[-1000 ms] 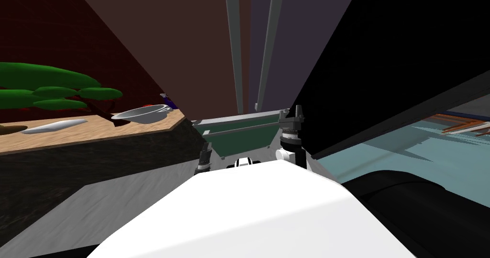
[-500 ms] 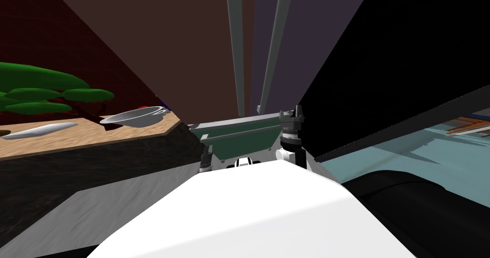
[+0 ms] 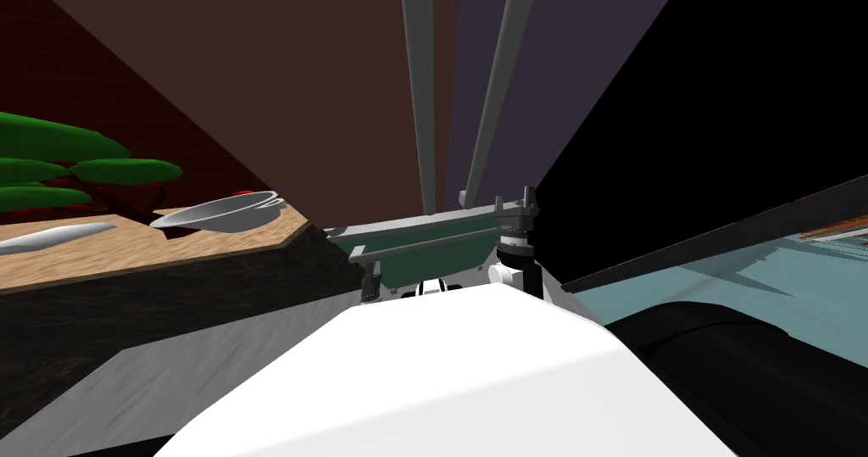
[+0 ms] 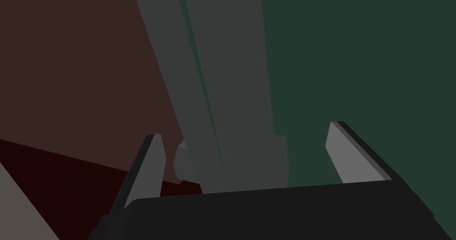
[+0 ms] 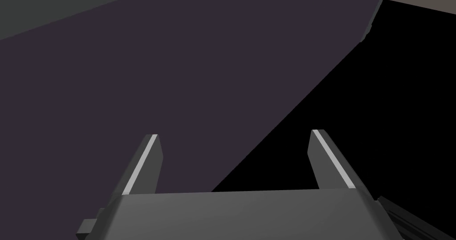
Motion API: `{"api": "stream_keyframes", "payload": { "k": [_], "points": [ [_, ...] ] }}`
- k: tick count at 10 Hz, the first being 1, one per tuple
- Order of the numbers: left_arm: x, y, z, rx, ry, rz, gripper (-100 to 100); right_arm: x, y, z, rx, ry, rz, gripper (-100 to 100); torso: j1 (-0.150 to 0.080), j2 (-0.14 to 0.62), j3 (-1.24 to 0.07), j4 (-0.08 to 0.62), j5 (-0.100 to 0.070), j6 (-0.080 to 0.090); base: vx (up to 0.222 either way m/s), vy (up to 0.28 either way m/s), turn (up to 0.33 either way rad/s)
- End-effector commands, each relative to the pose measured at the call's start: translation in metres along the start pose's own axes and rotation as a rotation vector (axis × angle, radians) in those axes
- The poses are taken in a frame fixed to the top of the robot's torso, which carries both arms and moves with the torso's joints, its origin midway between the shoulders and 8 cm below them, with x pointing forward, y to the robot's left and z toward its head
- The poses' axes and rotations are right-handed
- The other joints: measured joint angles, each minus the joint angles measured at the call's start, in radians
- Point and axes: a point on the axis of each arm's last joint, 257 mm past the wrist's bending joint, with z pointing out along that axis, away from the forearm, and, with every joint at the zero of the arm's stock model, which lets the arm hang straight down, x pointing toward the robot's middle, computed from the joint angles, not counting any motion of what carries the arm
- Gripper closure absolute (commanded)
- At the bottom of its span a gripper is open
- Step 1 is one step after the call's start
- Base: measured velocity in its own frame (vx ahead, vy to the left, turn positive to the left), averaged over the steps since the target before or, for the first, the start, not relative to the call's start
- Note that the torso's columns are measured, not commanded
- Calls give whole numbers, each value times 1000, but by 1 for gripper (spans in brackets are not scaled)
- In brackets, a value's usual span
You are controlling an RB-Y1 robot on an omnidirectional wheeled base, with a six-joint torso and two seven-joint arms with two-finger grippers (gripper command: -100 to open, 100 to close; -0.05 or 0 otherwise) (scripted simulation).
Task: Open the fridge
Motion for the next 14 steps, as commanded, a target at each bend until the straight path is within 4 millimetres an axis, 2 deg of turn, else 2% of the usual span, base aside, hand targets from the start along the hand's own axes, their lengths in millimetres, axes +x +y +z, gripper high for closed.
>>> {"api": "stream_keyframes", "payload": {
  "k": [1,2,3,4,8,9,10,11,14],
  "points": [
    [13,3,-6,-10,-34,-32,-100,0,0,0,0,0,0,0,-1,0,0,0,0,0,49,4,-1],
    [18,4,-8,-12,-49,-47,-100,0,0,0,0,0,0,0,-1,0,0,0,0,0,42,9,-3],
    [14,4,-7,-11,-40,-38,-100,0,0,0,0,0,0,0,-1,0,0,0,0,0,18,3,-1],
    [14,5,7,-10,-40,-40,-100,0,0,0,0,0,0,0,-1,0,0,0,0,0,-13,-5,16],
    [12,6,34,-10,-36,-42,-100,0,0,0,0,0,0,0,-1,-1,-1,0,0,0,-23,-8,12],
    [12,6,39,-10,-35,-43,-100,0,0,0,0,0,0,0,-1,-2,-1,-1,0,0,-18,-9,8],
    [12,5,34,-8,-36,-42,-100,0,0,0,0,0,0,0,-1,-2,-1,-1,0,0,-7,-4,0],
    [13,6,25,-10,-37,-42,100,0,0,0,0,0,0,0,0,-2,-1,-1,0,0,13,4,-14],
    [14,5,7,-10,-40,-40,100,0,0,0,0,0,0,0,3,-9,-5,-6,3,1,19,9,-12]
  ]
}}
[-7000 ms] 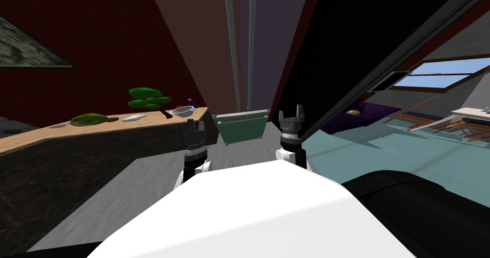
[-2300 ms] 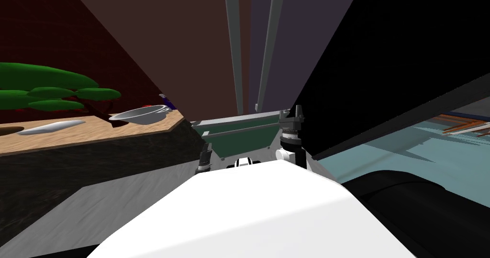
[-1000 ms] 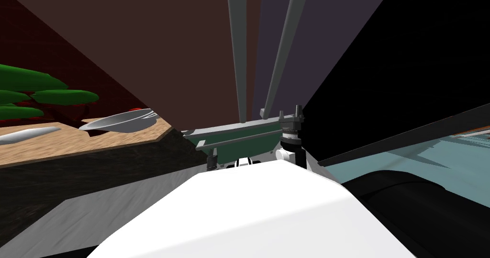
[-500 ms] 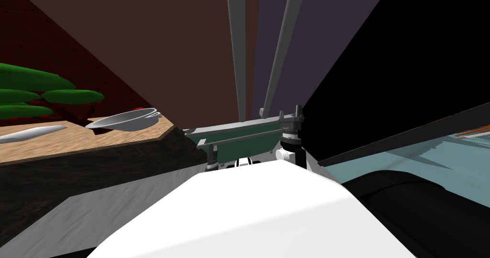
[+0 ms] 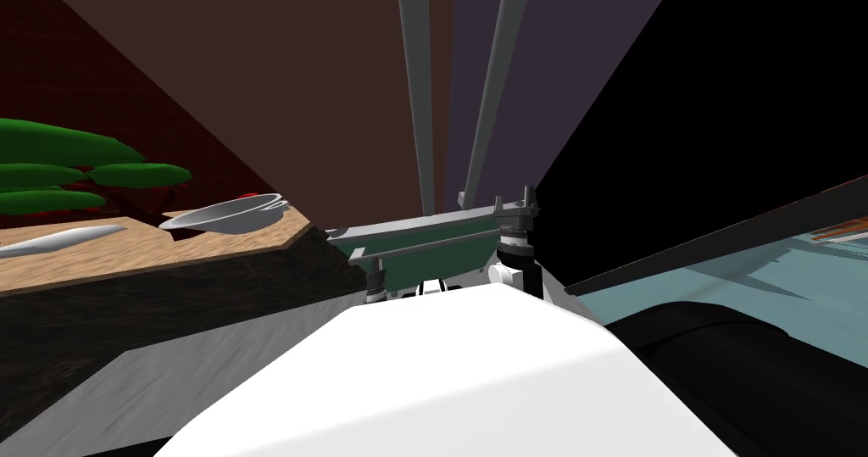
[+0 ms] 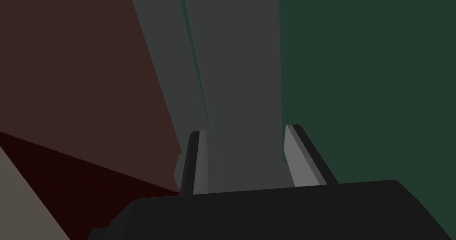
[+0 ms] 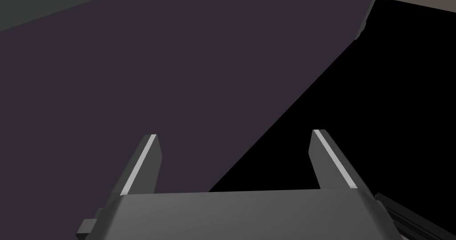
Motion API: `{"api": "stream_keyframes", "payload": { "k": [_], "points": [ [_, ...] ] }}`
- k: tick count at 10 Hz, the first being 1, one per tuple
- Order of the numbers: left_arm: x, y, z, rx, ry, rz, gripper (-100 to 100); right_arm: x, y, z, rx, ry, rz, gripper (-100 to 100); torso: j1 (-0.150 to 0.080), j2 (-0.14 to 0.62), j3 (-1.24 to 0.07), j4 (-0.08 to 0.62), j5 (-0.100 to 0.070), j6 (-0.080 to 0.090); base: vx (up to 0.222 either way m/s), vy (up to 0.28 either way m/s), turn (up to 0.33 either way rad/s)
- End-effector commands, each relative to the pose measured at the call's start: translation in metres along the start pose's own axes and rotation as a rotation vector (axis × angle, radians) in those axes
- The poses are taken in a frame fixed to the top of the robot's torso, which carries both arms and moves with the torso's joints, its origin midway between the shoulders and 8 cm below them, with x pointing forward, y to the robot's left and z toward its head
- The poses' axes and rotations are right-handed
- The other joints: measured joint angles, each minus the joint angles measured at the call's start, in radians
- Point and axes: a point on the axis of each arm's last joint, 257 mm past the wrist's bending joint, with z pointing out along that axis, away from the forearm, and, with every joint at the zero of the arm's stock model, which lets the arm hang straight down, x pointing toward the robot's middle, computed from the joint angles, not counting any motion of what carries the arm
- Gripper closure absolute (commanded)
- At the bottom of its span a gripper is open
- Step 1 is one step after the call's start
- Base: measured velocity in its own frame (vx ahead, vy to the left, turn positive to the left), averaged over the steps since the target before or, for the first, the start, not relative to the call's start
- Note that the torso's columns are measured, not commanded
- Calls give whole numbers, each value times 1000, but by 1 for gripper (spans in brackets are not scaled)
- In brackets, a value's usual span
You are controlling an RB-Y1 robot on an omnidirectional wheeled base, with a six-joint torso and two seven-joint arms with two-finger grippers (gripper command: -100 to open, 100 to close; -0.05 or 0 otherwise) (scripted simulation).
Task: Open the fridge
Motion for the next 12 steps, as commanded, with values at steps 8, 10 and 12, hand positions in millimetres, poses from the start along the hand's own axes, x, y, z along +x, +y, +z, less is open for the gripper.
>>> {"api": "stream_keyframes", "payload": {
  "k": [8,10,12],
  "points": [
    [-1,1,8,-12,10,-4,100,0,0,0,0,0,0,0,-6,12,6,7,-5,-1,-78,-16,14],
    [-2,2,18,-19,14,-6,100,0,0,0,0,0,0,0,-5,11,5,9,-6,-1,-171,-25,20],
    [-1,8,21,-30,18,-8,100,0,0,0,0,0,0,0,-6,8,3,9,-6,-1,-104,-20,19]
  ]
}}
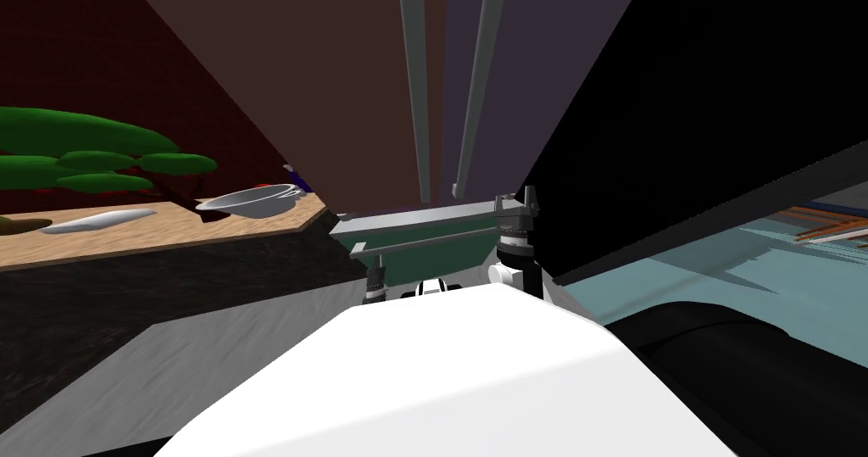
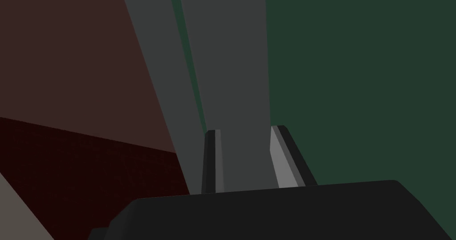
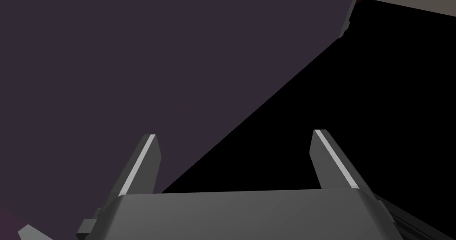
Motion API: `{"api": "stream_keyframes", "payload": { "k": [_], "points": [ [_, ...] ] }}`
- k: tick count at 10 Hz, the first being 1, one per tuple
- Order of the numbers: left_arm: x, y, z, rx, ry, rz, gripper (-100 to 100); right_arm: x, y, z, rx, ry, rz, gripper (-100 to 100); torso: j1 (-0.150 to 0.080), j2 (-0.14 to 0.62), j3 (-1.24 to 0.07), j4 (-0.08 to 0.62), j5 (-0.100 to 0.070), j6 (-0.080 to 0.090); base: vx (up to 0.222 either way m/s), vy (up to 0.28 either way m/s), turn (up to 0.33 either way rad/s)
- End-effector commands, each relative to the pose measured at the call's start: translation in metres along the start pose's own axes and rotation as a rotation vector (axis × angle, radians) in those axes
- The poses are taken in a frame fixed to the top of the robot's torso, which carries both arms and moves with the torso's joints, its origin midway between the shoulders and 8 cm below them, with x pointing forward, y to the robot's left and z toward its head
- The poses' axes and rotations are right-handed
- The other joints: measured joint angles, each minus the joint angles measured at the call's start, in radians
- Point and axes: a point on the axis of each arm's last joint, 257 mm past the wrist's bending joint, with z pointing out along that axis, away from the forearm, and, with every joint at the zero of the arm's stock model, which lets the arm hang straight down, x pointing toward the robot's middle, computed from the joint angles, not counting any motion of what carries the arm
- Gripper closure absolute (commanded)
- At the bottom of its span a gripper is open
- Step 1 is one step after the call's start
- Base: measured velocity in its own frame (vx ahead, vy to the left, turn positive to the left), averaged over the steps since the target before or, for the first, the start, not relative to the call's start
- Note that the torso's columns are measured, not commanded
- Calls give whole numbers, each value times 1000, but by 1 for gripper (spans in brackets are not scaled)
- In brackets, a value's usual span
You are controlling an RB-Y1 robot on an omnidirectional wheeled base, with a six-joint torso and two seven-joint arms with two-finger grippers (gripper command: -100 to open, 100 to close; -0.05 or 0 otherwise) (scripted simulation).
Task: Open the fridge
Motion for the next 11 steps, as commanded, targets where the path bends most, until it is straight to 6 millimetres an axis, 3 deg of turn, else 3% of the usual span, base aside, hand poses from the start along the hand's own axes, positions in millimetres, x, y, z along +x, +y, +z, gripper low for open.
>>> {"api": "stream_keyframes", "payload": {
  "k": [1,4,5,11],
  "points": [
    [1,1,12,12,6,-3,100,0,0,0,0,0,0,0,-1,3,2,-1,1,0,-199,-25,32],
    [3,2,27,28,12,-7,100,0,0,0,0,0,0,0,-1,5,3,1,1,1,-207,-10,24],
    [3,7,21,8,11,-6,100,0,0,0,0,0,0,0,1,5,2,2,0,0,-95,5,-9],
    [30,21,52,37,94,-63,100,0,0,0,0,0,0,0,-1,2,2,-2,2,2,-67,-36,160]
  ]
}}
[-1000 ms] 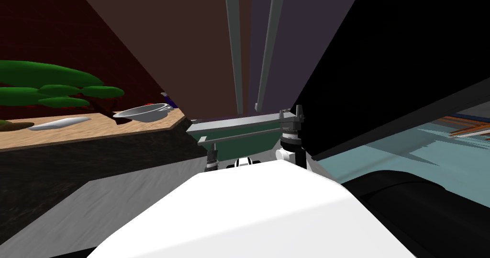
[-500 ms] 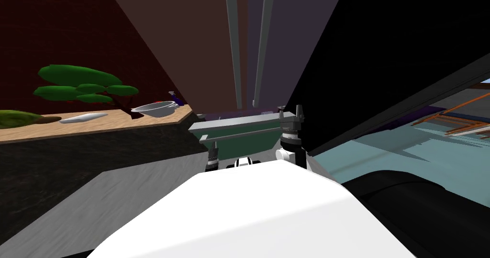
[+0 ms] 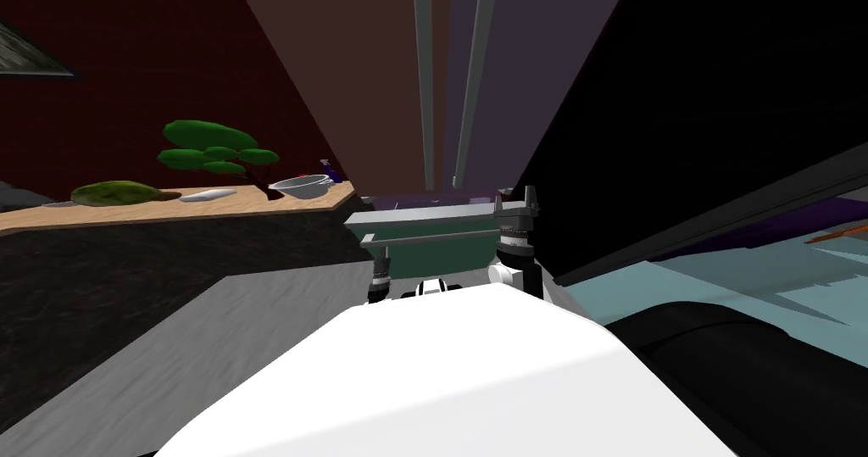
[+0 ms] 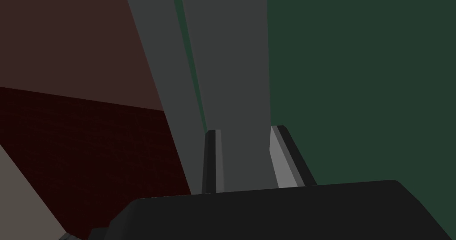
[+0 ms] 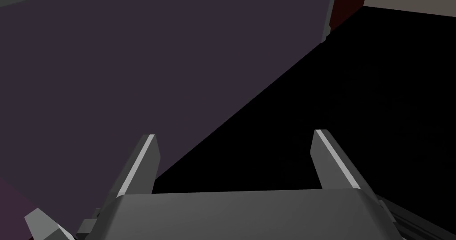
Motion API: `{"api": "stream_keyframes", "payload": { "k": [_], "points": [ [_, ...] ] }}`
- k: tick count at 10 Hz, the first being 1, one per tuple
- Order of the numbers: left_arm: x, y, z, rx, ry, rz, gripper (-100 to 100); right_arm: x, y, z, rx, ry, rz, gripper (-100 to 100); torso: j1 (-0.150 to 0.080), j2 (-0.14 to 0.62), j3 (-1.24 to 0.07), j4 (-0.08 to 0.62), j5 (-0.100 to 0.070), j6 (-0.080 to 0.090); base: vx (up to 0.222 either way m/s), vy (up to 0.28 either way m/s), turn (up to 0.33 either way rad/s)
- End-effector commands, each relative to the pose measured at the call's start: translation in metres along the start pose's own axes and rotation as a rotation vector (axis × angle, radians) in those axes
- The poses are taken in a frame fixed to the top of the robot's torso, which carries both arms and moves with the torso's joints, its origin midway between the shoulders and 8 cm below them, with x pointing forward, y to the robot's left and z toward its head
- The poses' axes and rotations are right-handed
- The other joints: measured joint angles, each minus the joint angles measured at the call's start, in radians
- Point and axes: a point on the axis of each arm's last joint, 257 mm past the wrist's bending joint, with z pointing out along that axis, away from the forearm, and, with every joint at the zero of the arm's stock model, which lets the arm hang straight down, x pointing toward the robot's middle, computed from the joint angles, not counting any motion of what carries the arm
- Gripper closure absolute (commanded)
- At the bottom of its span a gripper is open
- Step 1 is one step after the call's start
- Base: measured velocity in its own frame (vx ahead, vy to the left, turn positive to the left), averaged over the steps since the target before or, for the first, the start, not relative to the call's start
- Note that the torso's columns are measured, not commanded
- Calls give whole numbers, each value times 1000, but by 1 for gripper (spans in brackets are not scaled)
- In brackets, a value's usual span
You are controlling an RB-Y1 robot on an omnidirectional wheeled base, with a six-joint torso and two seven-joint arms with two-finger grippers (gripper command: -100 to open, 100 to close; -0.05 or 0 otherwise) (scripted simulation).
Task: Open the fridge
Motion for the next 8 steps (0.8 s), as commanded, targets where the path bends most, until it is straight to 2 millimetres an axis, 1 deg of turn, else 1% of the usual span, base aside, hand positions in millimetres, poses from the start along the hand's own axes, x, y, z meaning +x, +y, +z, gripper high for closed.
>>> {"api": "stream_keyframes", "payload": {
  "k": [1,2,3,4,5,6,7,8],
  "points": [
    [6,8,7,-4,20,-14,100,0,0,0,0,0,0,0,-1,0,0,1,0,1,-30,-6,7],
    [11,6,18,18,44,-27,100,0,0,0,0,0,0,0,0,-3,-1,-1,1,2,-60,-13,214],
    [13,12,18,5,47,-30,100,0,0,0,0,0,0,0,0,-1,-1,0,0,-1,-61,-23,97],
    [18,10,29,27,71,-42,100,0,0,0,0,0,0,0,1,-1,0,-1,1,0,-81,-31,167],
    [19,13,30,18,75,-44,100,0,0,0,0,0,0,0,1,1,0,1,0,-1,-68,-38,115],
    [19,17,28,8,74,-45,100,0,0,0,0,0,0,0,0,0,0,1,0,1,-26,-14,12],
    [24,12,39,34,98,-55,100,0,0,0,0,0,0,0,-1,-2,-1,-1,0,3,-58,-30,156],
    [25,19,39,15,101,-57,100,0,0,0,0,0,0,0,-2,-1,-1,0,-1,1,-60,-25,126]
  ]
}}
